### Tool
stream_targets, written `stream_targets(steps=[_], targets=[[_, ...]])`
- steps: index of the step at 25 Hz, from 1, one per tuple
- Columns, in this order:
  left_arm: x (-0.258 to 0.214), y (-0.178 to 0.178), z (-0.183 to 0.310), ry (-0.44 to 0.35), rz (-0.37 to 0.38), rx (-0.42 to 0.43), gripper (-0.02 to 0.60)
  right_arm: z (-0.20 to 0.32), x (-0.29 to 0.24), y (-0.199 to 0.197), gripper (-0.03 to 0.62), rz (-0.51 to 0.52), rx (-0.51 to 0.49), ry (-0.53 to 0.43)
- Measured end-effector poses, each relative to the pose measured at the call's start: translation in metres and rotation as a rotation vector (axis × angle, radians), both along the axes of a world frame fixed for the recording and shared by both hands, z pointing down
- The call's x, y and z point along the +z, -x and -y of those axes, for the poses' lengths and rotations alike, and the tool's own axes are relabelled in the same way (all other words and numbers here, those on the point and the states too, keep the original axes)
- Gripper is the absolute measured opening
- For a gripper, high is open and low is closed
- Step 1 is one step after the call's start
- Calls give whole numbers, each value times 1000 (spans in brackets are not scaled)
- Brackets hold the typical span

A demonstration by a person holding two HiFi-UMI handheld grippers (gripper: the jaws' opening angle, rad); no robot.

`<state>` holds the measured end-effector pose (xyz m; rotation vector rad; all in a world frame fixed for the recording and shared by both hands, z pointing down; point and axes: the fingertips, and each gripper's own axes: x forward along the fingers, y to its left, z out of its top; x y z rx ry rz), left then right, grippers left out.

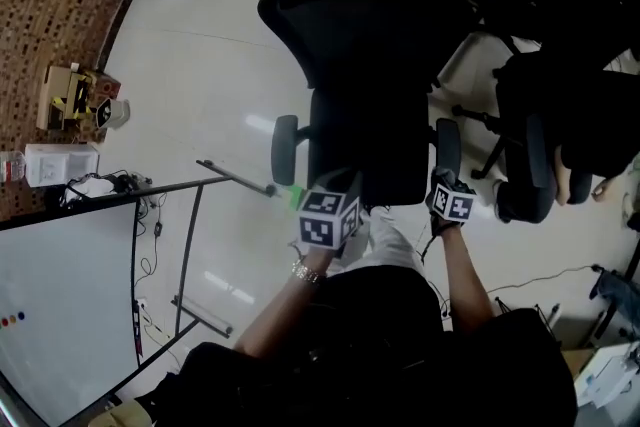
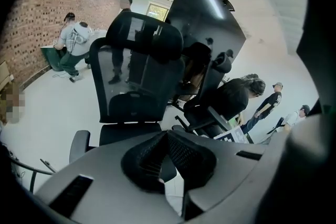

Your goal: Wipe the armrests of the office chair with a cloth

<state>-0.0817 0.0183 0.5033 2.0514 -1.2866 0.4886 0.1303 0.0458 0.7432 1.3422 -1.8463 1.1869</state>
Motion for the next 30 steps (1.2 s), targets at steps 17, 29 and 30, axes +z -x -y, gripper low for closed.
stream_targets(steps=[17,29,30], targets=[[-61,-33,25,-160,-50,102,-5,48,-214,61,20,-42,-33,-321],[-84,-53,35,-207,-85,168,-5,52,-282,81,20,-28,-52,-454],[-85,-54,34,-207,-88,173,-5,51,-285,82,20,-26,-56,-460]])
